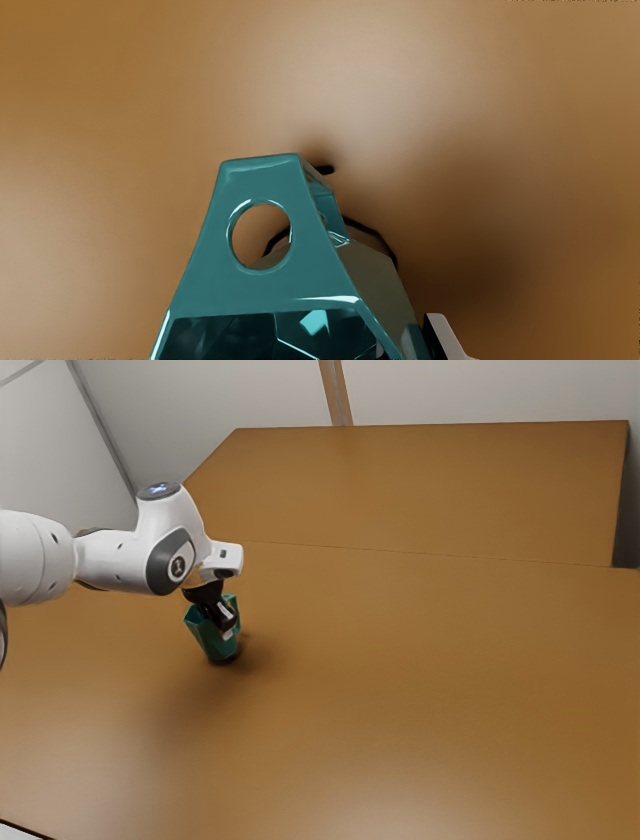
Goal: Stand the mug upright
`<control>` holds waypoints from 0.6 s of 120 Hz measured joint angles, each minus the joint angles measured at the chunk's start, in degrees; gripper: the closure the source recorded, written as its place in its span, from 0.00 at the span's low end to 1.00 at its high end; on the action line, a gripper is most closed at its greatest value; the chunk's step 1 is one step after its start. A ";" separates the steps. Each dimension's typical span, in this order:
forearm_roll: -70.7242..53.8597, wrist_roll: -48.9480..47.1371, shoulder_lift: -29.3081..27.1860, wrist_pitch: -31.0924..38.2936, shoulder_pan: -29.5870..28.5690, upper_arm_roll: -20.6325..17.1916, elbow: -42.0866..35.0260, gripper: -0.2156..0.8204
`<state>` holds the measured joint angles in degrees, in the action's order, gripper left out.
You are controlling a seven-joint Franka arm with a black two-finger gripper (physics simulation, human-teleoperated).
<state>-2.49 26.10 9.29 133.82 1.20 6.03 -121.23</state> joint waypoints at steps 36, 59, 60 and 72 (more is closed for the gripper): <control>-0.22 -4.59 -0.17 -0.33 -0.03 -0.21 0.27 0.40; -0.67 -6.68 -5.04 -9.42 -0.10 -0.57 8.64 0.30; -0.65 -6.77 -5.24 -10.25 -0.08 -0.59 9.43 0.30; -0.34 -7.74 -7.97 -21.03 -0.12 -1.47 20.11 0.27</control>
<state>-2.83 18.36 1.33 112.79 1.08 4.57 -101.11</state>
